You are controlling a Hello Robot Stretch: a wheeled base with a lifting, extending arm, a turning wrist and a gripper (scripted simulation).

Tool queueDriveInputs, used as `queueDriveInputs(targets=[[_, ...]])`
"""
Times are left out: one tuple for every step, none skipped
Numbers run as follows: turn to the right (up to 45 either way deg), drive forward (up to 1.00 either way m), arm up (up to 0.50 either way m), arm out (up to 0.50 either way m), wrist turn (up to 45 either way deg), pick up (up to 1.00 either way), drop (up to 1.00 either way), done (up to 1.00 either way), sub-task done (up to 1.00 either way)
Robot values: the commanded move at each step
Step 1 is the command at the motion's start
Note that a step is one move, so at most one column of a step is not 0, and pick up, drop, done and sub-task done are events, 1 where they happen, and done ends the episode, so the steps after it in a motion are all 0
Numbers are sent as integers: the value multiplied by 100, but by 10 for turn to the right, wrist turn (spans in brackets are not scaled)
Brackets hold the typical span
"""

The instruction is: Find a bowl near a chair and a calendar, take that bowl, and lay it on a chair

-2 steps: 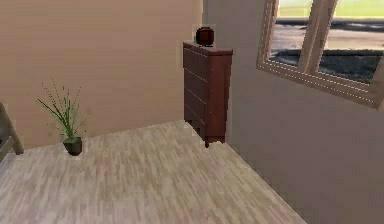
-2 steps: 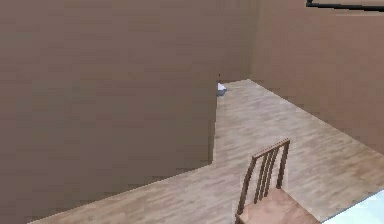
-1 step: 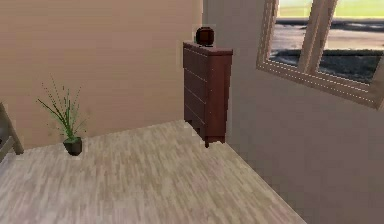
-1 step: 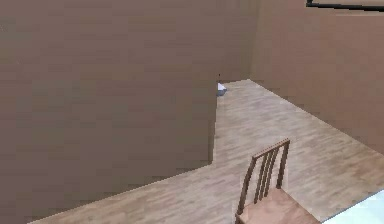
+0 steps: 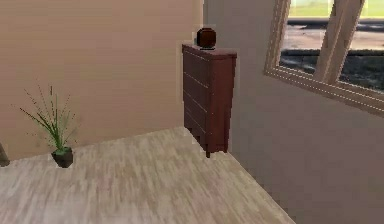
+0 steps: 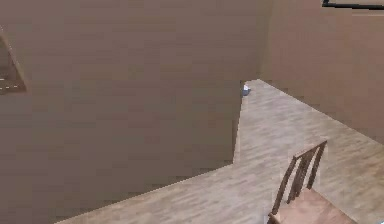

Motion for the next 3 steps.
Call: queueDriveInputs(targets=[[450,0,0,0,0,0,0,0,0],[240,0,0,0,0,0,0,0,0],[0,0,50,0,0,0,0,0,0]])
